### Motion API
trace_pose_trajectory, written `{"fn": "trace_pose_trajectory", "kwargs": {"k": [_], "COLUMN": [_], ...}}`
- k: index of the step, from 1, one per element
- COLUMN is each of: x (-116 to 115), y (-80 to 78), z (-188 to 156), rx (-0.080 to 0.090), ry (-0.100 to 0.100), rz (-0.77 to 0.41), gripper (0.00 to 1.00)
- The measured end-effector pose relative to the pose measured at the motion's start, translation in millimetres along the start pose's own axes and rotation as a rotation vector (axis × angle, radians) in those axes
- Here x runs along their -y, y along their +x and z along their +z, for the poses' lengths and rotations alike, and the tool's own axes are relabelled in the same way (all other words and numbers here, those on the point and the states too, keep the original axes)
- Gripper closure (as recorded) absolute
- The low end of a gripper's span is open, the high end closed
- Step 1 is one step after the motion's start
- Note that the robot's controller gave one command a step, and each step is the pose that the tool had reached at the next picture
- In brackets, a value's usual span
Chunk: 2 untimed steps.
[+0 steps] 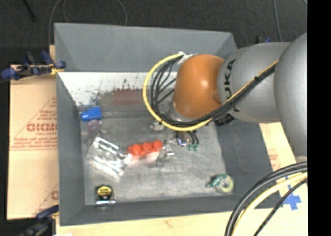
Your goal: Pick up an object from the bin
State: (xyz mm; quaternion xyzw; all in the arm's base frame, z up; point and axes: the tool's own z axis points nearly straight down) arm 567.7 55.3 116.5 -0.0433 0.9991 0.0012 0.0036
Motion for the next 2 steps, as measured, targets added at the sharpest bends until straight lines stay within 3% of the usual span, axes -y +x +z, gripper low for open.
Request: {"fn": "trace_pose_trajectory", "kwargs": {"k": [1,2], "x": [0.5,24.0], "y": [0.6,18.5], "z": [1.8,-162.1], "rx": [-0.003,0.003], "ry": [0.0,0.005], "rz": [0.004,-0.254], "gripper": [1.0,1.0]}}
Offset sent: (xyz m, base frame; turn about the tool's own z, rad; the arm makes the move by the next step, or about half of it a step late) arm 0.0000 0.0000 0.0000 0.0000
